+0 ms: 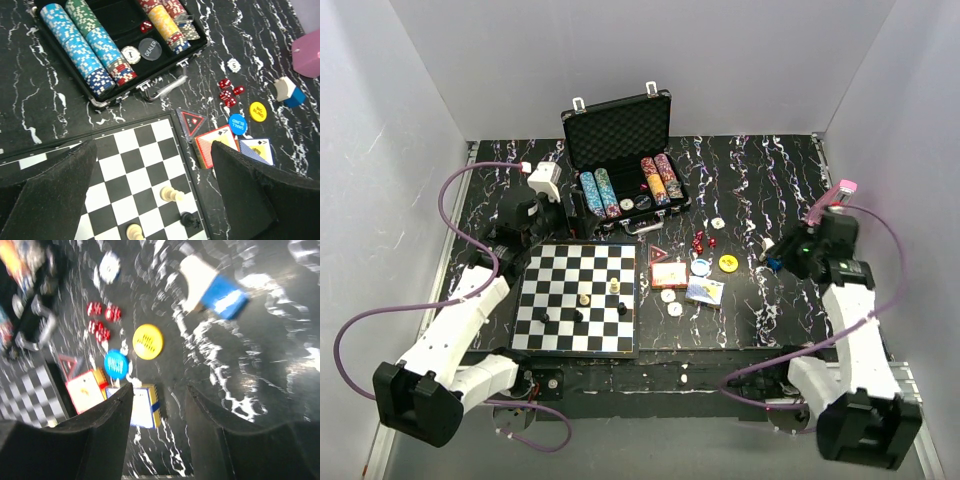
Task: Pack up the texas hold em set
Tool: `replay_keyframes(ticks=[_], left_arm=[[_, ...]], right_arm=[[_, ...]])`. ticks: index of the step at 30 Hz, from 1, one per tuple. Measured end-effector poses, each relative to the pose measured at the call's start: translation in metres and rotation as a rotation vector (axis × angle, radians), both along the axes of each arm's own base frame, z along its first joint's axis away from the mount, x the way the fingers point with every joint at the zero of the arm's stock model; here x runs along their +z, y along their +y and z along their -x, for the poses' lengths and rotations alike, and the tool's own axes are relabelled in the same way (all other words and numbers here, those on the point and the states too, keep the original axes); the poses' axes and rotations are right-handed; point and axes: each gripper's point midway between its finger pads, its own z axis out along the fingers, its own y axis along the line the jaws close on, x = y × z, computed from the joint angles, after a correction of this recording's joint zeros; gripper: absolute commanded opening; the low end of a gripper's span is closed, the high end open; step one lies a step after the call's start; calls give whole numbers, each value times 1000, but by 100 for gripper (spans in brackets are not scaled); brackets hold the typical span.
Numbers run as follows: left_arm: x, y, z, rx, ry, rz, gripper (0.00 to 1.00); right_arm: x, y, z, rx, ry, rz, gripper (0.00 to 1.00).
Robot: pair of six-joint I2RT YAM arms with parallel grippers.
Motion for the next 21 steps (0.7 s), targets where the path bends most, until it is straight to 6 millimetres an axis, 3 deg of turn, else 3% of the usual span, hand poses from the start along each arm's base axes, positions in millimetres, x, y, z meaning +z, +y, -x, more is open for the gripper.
replay_keyframes(ticks=[6, 13, 21], left_arm=[[-5, 9, -3, 19, -15, -61, 98], [-17, 9, -8, 18, 12, -87, 98], [-28, 7, -11, 10, 44, -96, 98]], right_arm=[[-32, 89, -2, 407, 98, 76, 60], [-52, 143, 22, 641, 116, 241, 62], [-99, 201, 60, 854, 230, 410, 64]])
